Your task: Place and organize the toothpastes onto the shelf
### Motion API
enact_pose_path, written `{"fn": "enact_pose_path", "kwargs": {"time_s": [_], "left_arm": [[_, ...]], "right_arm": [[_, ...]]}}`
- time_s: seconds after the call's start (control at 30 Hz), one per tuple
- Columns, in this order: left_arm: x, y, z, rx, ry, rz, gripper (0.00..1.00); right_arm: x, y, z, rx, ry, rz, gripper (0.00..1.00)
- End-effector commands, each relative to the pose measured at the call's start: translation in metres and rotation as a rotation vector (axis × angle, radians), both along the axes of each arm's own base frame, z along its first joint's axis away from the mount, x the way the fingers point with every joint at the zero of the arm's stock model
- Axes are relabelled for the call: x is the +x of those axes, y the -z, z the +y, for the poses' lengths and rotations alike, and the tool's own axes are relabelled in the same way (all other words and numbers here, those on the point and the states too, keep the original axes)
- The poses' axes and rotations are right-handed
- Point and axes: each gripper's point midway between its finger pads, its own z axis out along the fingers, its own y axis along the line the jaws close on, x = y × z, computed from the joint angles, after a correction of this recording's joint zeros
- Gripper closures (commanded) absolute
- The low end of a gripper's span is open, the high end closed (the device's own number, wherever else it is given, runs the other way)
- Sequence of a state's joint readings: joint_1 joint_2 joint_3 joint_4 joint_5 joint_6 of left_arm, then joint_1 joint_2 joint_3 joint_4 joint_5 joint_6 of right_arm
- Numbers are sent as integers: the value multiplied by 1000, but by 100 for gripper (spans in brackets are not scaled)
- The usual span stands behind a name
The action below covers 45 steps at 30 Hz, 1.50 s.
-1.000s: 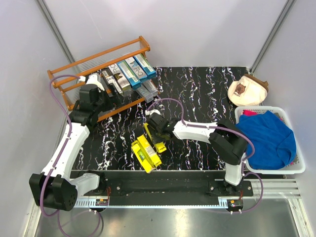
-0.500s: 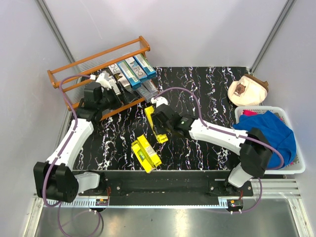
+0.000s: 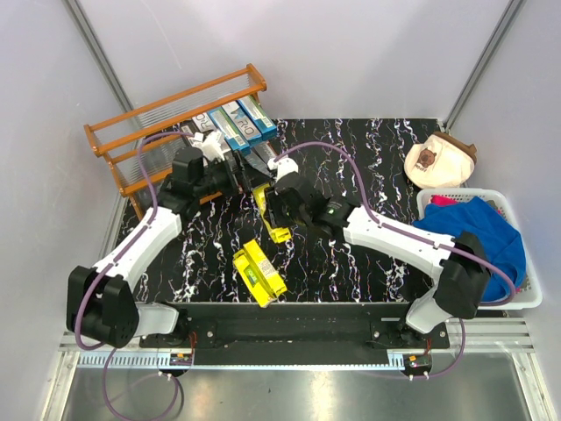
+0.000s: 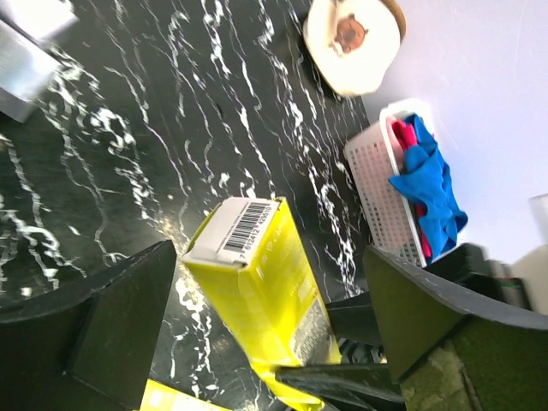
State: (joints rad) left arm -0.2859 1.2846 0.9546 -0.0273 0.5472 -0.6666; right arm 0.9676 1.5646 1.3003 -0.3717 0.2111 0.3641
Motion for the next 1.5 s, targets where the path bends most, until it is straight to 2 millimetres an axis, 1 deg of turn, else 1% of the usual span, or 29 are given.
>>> {"fn": "enact_pose_path", "kwargs": {"time_s": [0.0, 0.1, 0.17, 0.2, 0.23, 0.3, 0.33, 0.37, 0.4, 0.5, 0.53, 0.57, 0.7, 0.8, 0.93, 1.0, 1.03, 1.07, 1.1, 1.13, 1.17, 1.2, 1.23, 1.27, 1.3, 1.33, 1.37, 1.43, 1.47], "left_arm": [[-1, -4, -15, -19, 53, -40, 9], [0, 0, -17, -10, 53, -36, 12], [0, -1, -19, -10, 61, -38, 18], [1, -1, -20, -11, 68, -40, 23], [-1, -1, -22, -15, 79, -37, 34], [-1, -3, -24, -24, 93, -45, 44], [-2, -5, -26, -34, 101, -42, 53], [-2, -5, -26, -38, 101, -44, 55], [-2, -6, -26, -42, 100, -44, 55], [-2, -9, -25, -44, 97, -48, 57], [-1, -11, -25, -40, 92, -55, 57], [0, -11, -23, -35, 86, -54, 57], [5, -19, -17, -28, 63, -73, 57], [11, -29, -8, -44, 44, -85, 57], [14, -46, 7, -95, 37, -101, 57], [18, -55, 19, -110, 9, -118, 56], [17, -58, 23, -115, 2, -121, 56], [18, -65, 32, -121, -19, -140, 56], [18, -69, 36, -136, -32, -142, 56], [17, -69, 39, -149, -40, -136, 56], [18, -80, 49, -165, -61, -172, 56], [17, -85, 53, -203, -79, -162, 56], [13, -94, 57, -228, -78, -201, 56], [15, -98, 66, -250, -100, -213, 56], [12, -99, 69, -295, -106, -185, 56], [10, -111, 69, -320, -98, -231, 56], [12, -115, 82, -338, -129, -245, 56], [11, -125, 92, -386, -151, -263, 56], [10, -127, 94, -399, -160, -269, 57]], "right_arm": [[4, -66, 11, 164, -13, -84, 71], [2, -72, 11, 179, -13, -87, 71], [1, -74, 12, 189, -20, -84, 71], [0, -73, 12, 187, -24, -82, 71], [0, -74, 12, 191, -24, -81, 71], [0, -73, 12, 192, -22, -78, 69], [0, -70, 13, 187, -25, -74, 68], [0, -70, 13, 187, -23, -74, 67], [1, -69, 13, 186, -23, -72, 66], [3, -67, 15, 188, -15, -68, 51], [4, -66, 15, 187, -12, -66, 41], [4, -67, 15, 189, -13, -69, 36], [9, -82, 15, 221, -6, -90, 14], [14, -98, 14, 272, 3, -106, 3], [19, -116, 14, 378, -8, -82, 0], [28, -121, 8, 449, 18, -55, 0], [24, -124, 11, 488, -18, -23, 0], [26, -118, 9, 509, -15, 6, 0], [38, -124, 3, 562, -2, 4, 0], [32, -126, 6, 629, -37, 71, 0], [31, -113, 3, 647, -32, 125, 0], [41, -128, 1, 731, -46, 91, 0], [33, -129, 5, 786, -91, 148, 0], [32, -122, 5, 803, -94, 171, 0], [33, -125, 8, 834, -107, 177, 0], [28, -124, 11, 842, -135, 195, 0], [27, -128, 13, 864, -155, 193, 0], [20, -124, 16, 903, -178, 241, 0], [20, -130, 18, 938, -200, 227, 0]]}}
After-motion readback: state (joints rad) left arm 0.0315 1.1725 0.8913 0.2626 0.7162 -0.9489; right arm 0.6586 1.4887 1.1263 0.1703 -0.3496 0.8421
